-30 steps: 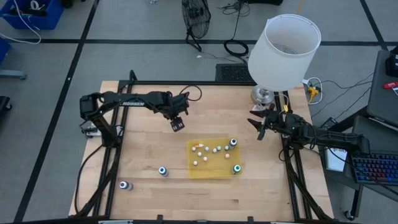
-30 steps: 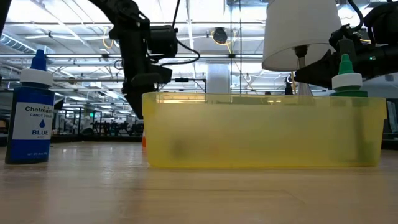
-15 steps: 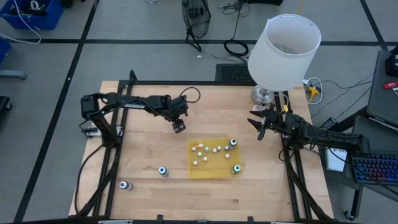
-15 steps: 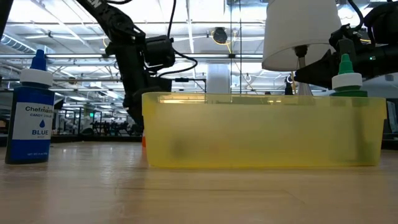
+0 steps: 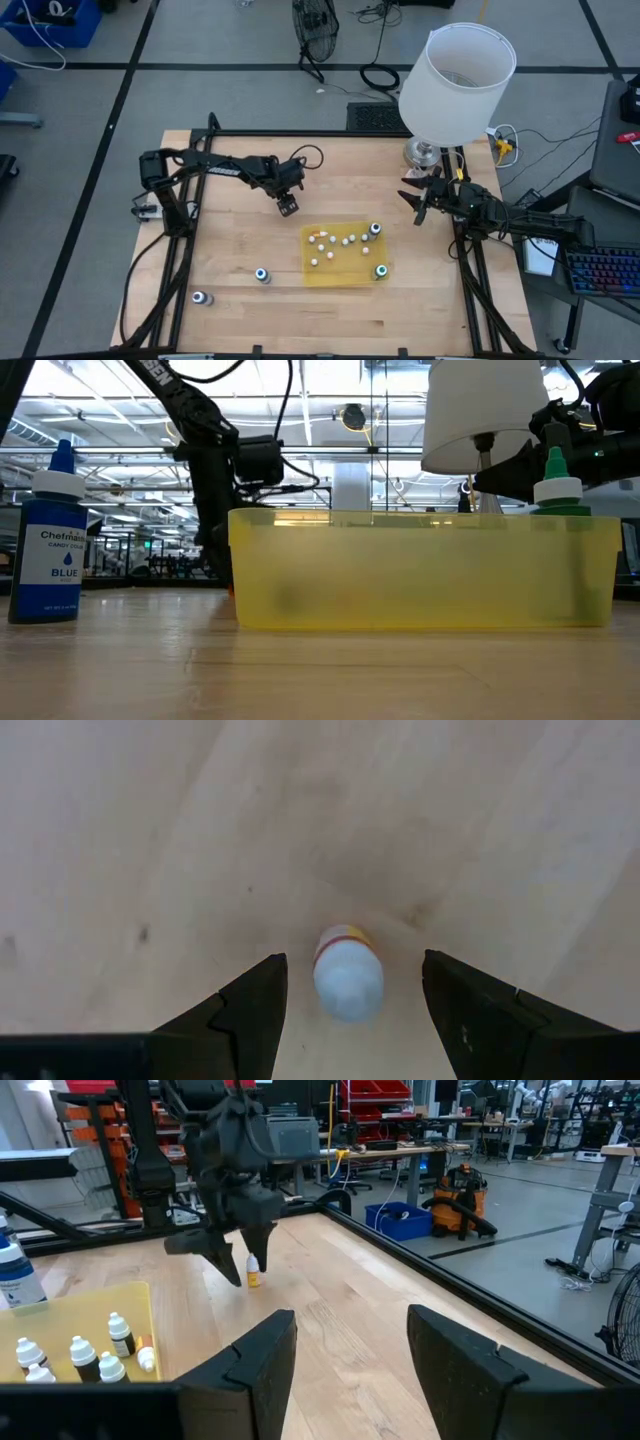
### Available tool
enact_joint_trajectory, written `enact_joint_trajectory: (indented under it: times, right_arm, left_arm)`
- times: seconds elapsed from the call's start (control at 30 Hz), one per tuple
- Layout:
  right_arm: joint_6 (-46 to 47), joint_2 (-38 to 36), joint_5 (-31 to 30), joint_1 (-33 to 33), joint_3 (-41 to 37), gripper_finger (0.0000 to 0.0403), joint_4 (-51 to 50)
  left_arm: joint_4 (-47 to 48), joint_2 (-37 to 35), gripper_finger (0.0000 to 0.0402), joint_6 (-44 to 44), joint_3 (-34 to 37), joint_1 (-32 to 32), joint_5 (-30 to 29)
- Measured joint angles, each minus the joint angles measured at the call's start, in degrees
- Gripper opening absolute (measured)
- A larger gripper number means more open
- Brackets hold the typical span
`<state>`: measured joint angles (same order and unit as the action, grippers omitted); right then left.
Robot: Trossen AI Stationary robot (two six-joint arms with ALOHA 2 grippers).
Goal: Pick & Place food coloring
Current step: Put the small orange food coloring bottle into the yellow bin
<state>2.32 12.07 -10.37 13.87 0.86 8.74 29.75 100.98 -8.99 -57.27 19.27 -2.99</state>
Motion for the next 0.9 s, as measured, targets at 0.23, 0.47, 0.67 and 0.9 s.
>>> enact_joint_trajectory:
  times: [0.23, 0.47, 0.67, 0.9]
  right_arm:
    - [0.0, 0.0, 0.0, 0.0, 0.0, 0.0181, 0.0]
    - [0.0, 0.0, 0.0, 0.0, 0.0, 0.0181, -0.1]
    - [0.0, 0.0, 0.0, 0.0, 0.0, 0.0181, -0.1]
    - [0.0, 0.0, 0.0, 0.0, 0.0, 0.0181, 0.0]
  left_arm:
    - [-0.5, 1.3, 0.0234, 0.1, -0.1, 0.1, -1.7]
    - [5.3, 1.2, 0.0234, 0.8, -4.0, 0.2, -2.7]
    - [10.4, 1.2, 0.0234, 0.9, -7.7, 0.2, -2.2]
    - [10.9, 1.1, 0.0234, 1.0, -8.0, 0.1, -1.5]
